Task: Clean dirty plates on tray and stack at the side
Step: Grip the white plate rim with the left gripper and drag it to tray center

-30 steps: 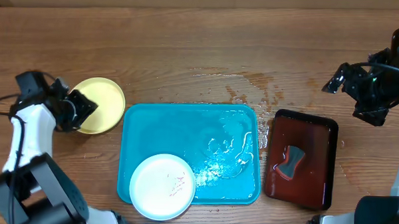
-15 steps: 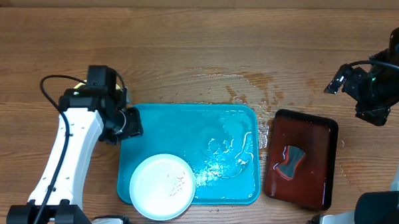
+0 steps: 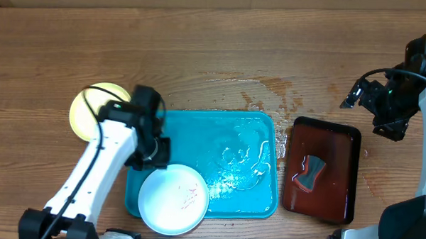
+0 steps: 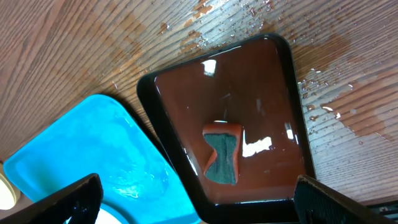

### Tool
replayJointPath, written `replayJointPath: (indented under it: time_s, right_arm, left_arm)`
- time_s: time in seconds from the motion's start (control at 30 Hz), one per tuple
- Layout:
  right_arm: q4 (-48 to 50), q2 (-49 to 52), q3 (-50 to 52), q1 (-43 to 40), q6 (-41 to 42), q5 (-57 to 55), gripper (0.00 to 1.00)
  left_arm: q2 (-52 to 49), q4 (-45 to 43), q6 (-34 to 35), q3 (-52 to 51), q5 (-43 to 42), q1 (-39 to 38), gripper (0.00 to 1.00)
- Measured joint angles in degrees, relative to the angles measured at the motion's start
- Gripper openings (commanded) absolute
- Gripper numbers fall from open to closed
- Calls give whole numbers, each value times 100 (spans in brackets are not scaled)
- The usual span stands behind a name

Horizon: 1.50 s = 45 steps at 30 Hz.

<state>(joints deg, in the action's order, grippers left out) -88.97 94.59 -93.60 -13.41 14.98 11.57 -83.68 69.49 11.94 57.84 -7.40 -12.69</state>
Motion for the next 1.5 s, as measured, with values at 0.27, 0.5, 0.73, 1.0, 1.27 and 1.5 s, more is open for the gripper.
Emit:
replayJointPath:
  time_s: [0.27, 0.5, 0.73, 1.0, 1.27, 1.5]
  right_arm:
    - [4, 0, 9, 0, 0, 0, 100]
    - [-39, 0, 15, 0, -4, 4, 100]
    - [-33, 0, 20, 0, -4, 4, 100]
    - [-15, 0, 20, 0, -4, 4, 100]
    - [614, -2, 986, 2, 68, 13, 100]
    - [1731, 24, 2911, 2, 195, 306, 100]
  left_arm:
    - [-459, -1174, -210, -728, 382, -129, 43]
    - [-1132, -1770, -452, -758, 809, 98, 46]
    - [-1185, -1735, -752, -721, 452, 144, 4]
    - [-1193, -1873, -407, -702, 348, 170, 4]
    - [-1204, -2111, -20, -623, 308, 170, 4]
    - [-1213, -2590, 28, -592, 258, 170, 7]
